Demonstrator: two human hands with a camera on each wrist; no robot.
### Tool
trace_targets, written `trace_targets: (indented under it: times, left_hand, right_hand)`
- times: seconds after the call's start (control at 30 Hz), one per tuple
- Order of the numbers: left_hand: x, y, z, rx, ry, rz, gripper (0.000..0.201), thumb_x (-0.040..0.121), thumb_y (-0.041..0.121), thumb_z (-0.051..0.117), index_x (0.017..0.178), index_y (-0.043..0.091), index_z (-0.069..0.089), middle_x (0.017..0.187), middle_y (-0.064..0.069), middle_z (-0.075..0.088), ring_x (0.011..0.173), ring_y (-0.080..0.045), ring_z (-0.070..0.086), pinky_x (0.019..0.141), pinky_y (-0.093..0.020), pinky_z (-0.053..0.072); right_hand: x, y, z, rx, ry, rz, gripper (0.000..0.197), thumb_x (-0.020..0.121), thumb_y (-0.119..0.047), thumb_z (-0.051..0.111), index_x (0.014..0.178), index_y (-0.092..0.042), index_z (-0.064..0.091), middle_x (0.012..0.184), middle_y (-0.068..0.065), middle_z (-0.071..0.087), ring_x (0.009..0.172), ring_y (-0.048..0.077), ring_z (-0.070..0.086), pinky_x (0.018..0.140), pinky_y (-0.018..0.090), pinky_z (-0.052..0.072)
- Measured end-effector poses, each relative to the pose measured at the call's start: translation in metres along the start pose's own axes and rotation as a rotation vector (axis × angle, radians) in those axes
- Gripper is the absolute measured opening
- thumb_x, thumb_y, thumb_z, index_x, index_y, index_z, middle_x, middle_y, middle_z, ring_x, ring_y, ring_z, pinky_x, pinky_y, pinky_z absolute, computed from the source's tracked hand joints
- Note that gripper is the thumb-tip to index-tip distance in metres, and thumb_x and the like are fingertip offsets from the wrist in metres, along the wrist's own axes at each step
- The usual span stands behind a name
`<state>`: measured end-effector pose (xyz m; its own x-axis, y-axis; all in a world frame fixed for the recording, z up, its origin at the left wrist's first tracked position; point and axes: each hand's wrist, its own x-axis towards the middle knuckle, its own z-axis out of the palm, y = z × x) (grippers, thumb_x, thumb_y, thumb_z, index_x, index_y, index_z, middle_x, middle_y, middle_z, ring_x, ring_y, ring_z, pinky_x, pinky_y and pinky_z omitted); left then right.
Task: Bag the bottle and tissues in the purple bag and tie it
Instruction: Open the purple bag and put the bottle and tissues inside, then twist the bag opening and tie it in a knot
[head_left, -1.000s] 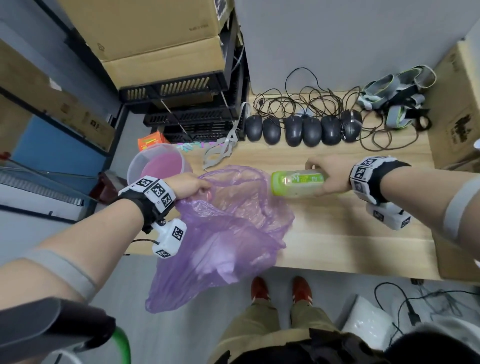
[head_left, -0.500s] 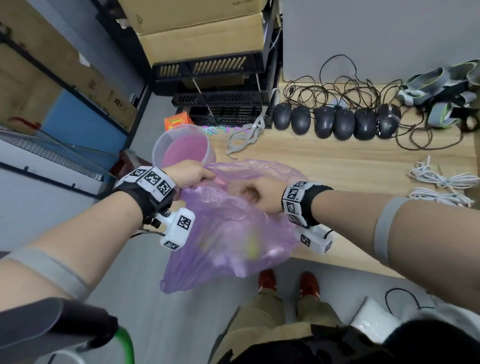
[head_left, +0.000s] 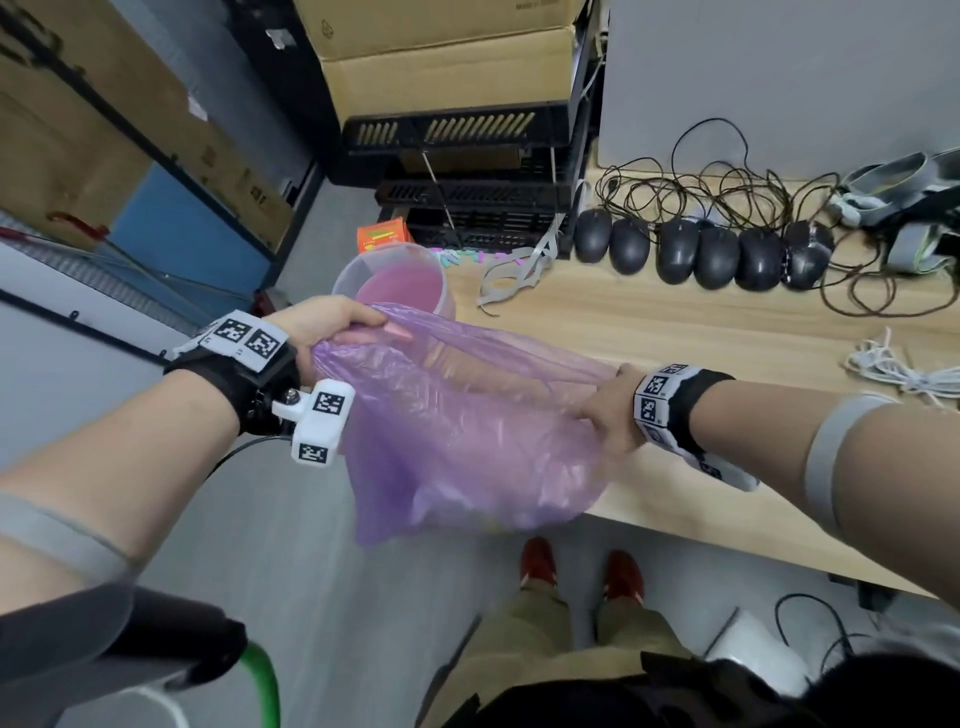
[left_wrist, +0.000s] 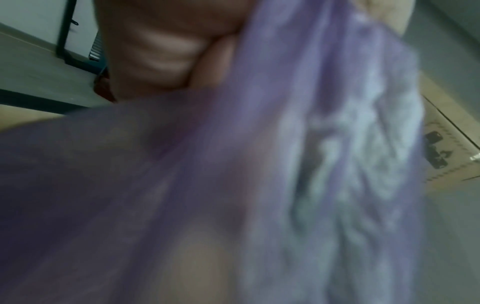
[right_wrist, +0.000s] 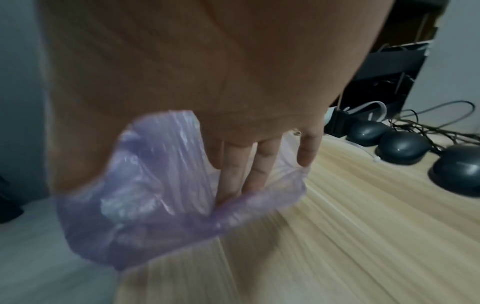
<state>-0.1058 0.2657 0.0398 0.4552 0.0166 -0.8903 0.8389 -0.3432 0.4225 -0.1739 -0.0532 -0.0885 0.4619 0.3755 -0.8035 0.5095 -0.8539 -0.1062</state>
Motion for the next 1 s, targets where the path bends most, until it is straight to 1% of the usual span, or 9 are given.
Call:
trace_targets:
  times: [0.07, 0.17, 0.23, 0.3, 0.43, 0.53, 0.7, 0.87, 1.0]
  left_hand:
    - [-0.003, 0.002, -0.002, -0.006, 0.033, 0.036, 0.03, 0.093, 0.028, 0.054, 0.103, 0.009, 0.076, 0.038, 0.004, 0.053, 0.035, -0.011, 0.044, 0.05, -0.022, 0.04]
    - [-0.003, 0.003, -0.001, 0.026, 0.089, 0.103, 0.031, 0.095, 0.024, 0.053, 0.077, 0.007, 0.071, 0.03, 0.004, 0.041, 0.026, -0.01, 0.039, 0.041, -0.017, 0.037]
    - [-0.003, 0.002, -0.001, 0.034, 0.103, 0.15, 0.03, 0.095, 0.023, 0.052, 0.072, 0.008, 0.064, 0.031, 0.005, 0.041, 0.024, -0.01, 0.038, 0.035, -0.016, 0.037]
    - [-0.004, 0.004, 0.003, 0.123, 0.099, 0.227, 0.027, 0.094, 0.027, 0.052, 0.074, 0.012, 0.06, 0.035, 0.006, 0.037, 0.028, -0.009, 0.032, 0.037, -0.017, 0.028]
    - [-0.013, 0.015, 0.029, 0.315, 0.028, 0.34, 0.021, 0.087, 0.029, 0.057, 0.071, 0.018, 0.064, 0.057, -0.005, 0.047, 0.05, -0.018, 0.041, 0.054, -0.026, 0.032]
    - [-0.018, 0.029, 0.047, 0.281, 0.011, 0.368, 0.024, 0.086, 0.021, 0.056, 0.064, 0.017, 0.062, 0.058, -0.005, 0.05, 0.049, -0.018, 0.046, 0.05, -0.025, 0.039]
    - [-0.018, 0.04, 0.052, 0.11, 0.017, 0.373, 0.007, 0.085, 0.012, 0.054, 0.083, 0.015, 0.059, 0.042, 0.003, 0.046, 0.031, -0.008, 0.04, 0.039, -0.016, 0.035]
    - [-0.019, 0.049, 0.046, -0.178, 0.014, 0.304, 0.011, 0.09, 0.012, 0.052, 0.081, 0.009, 0.057, 0.047, 0.001, 0.056, 0.037, -0.01, 0.055, 0.044, -0.02, 0.05]
    - [-0.008, 0.053, 0.038, -0.439, 0.054, 0.272, 0.024, 0.098, 0.011, 0.035, 0.085, 0.005, 0.054, 0.044, 0.004, 0.046, 0.032, -0.004, 0.045, 0.037, -0.015, 0.046]
  right_hand:
    - [0.0, -0.001, 0.002, -0.138, -0.048, 0.053, 0.067, 0.066, -0.063, 0.063, 0.128, -0.042, 0.048, 0.106, -0.006, 0.067, 0.11, 0.027, 0.057, 0.107, 0.047, 0.029]
    - [-0.001, 0.003, 0.003, 0.01, 0.161, 0.038, 0.017, 0.073, -0.042, 0.061, 0.072, -0.025, 0.063, 0.068, -0.008, 0.059, 0.085, 0.024, 0.061, 0.092, 0.039, 0.039]
    - [0.0, 0.008, 0.007, 0.352, 0.412, -0.053, 0.016, 0.068, -0.032, 0.059, 0.057, -0.021, 0.06, 0.071, 0.0, 0.062, 0.074, 0.026, 0.06, 0.075, 0.031, 0.045]
    - [-0.001, 0.009, -0.001, 0.698, 0.674, -0.16, 0.018, 0.065, -0.031, 0.062, 0.049, -0.026, 0.053, 0.099, 0.008, 0.062, 0.086, 0.027, 0.061, 0.081, 0.031, 0.048]
    - [-0.007, -0.007, -0.036, 1.128, 0.708, -0.171, 0.029, 0.076, -0.012, 0.073, 0.055, -0.023, 0.055, 0.147, 0.013, 0.04, 0.137, 0.019, 0.038, 0.111, 0.032, 0.03]
    - [-0.009, -0.016, -0.042, 0.951, 0.571, -0.19, 0.023, 0.07, -0.027, 0.081, 0.068, -0.021, 0.058, 0.147, 0.009, 0.039, 0.134, 0.019, 0.039, 0.109, 0.027, 0.029]
    - [-0.009, -0.018, -0.006, 0.549, 0.279, -0.13, 0.077, 0.047, -0.069, 0.08, 0.115, -0.039, 0.059, 0.155, 0.006, 0.014, 0.14, 0.028, 0.029, 0.117, 0.036, 0.026]
    - [-0.014, -0.022, 0.011, 0.631, 0.186, -0.128, 0.11, 0.039, -0.08, 0.052, 0.137, -0.028, 0.047, 0.155, -0.003, 0.031, 0.141, 0.019, 0.032, 0.119, 0.035, 0.022]
    - [-0.016, -0.021, 0.003, 0.813, 0.293, -0.137, 0.106, 0.052, -0.085, 0.055, 0.141, -0.028, 0.044, 0.154, -0.008, 0.035, 0.141, 0.012, 0.031, 0.119, 0.034, 0.02]
